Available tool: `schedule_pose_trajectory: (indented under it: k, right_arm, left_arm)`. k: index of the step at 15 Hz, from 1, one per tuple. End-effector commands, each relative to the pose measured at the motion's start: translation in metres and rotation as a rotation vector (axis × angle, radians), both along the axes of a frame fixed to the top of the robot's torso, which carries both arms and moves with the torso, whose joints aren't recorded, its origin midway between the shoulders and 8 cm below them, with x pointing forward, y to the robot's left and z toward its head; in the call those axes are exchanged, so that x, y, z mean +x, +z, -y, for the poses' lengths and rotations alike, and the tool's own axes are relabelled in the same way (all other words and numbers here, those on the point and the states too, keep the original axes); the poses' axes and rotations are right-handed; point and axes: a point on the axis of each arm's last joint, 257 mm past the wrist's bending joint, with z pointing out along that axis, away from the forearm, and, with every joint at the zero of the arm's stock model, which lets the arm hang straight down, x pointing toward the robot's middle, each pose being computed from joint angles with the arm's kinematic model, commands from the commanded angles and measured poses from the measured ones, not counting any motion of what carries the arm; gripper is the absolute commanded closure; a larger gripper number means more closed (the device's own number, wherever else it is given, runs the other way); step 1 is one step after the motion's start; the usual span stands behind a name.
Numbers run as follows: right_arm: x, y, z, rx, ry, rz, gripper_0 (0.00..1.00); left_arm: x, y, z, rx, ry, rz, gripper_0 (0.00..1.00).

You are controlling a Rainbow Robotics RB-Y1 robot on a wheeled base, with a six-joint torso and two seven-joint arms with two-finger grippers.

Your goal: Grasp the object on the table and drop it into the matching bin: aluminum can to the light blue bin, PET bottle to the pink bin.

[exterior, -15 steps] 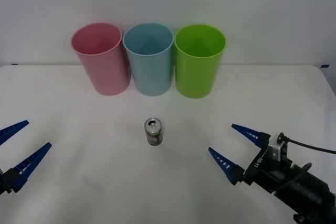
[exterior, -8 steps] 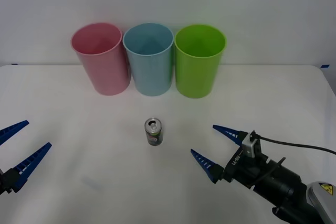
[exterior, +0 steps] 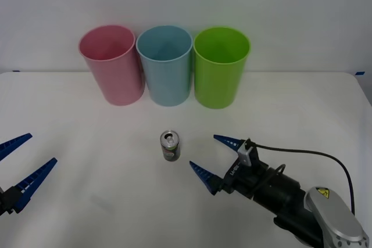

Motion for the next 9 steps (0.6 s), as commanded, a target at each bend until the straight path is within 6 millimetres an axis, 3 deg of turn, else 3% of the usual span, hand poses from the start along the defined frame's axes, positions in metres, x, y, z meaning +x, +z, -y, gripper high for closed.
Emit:
schedule_pose_trajectory:
  k: [1,9]
  right_arm:
    - [0.008,-0.006,-0.017,-0.004,0.012,-0.008,0.00]
    - [0.030,-0.014,-0.064,-0.019,0.032,-0.026,0.00]
  left_arm:
    - [0.000,0.000,0.000,0.000,0.000,0.000,0.00]
    - [0.000,0.000,0.000,0.000,0.000,0.000,0.00]
